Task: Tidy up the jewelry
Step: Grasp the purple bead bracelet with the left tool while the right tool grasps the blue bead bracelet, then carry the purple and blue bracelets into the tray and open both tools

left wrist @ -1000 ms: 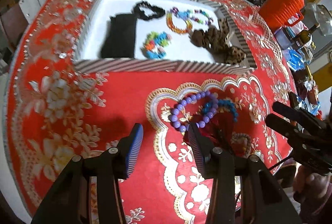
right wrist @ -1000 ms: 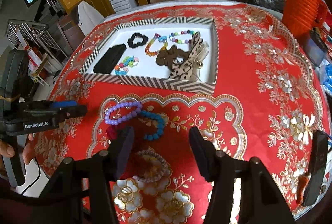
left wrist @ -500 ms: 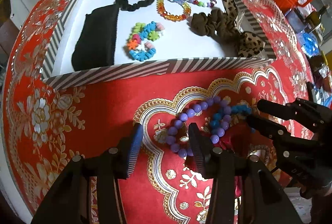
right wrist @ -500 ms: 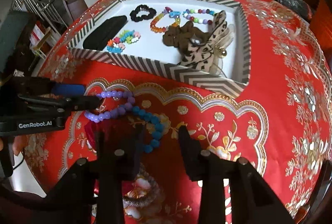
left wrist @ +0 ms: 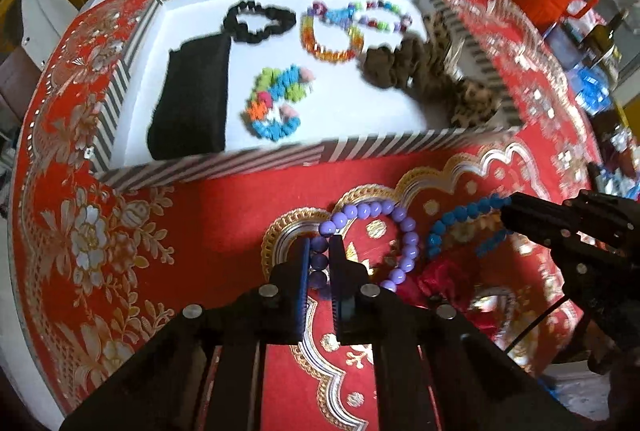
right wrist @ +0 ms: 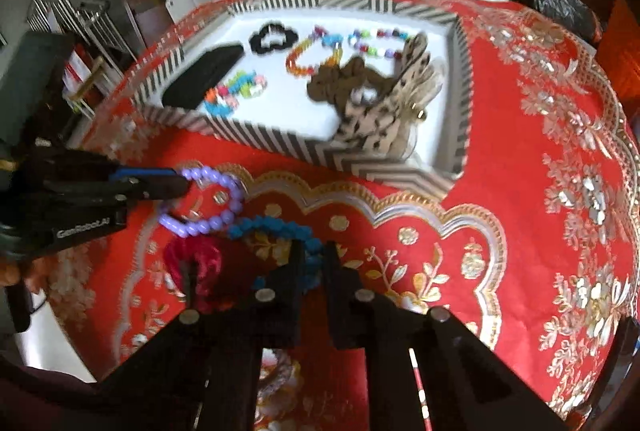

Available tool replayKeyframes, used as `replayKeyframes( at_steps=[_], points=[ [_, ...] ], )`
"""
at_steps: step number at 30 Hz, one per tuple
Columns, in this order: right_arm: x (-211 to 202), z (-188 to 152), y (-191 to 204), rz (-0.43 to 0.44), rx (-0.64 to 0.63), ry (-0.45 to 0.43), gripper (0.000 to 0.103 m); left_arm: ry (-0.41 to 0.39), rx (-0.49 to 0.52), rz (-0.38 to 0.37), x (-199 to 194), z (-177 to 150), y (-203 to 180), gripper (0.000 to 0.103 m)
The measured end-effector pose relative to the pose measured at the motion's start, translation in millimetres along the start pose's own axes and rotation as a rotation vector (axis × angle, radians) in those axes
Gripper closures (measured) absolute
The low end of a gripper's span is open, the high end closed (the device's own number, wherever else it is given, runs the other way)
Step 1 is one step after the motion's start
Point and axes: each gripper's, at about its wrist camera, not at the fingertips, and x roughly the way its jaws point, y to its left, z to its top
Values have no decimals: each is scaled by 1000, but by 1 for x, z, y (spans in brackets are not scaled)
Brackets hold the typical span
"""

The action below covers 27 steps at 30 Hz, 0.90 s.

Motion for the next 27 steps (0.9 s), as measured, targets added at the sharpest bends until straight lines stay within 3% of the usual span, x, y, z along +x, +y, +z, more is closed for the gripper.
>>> replayKeyframes(
  at_steps=[7, 14, 27],
  points=[
    [-41, 12, -3, 18, 27, -80, 94, -55, 19, -30, -34, 6, 3, 103],
    [-79, 26, 0, -10, 9, -158, 94, -114, 38, 7, -65, 21, 6, 103],
    [-92, 55, 17, -11, -34, -206, 94, -199, 41, 69, -95, 52, 16, 103]
  ],
)
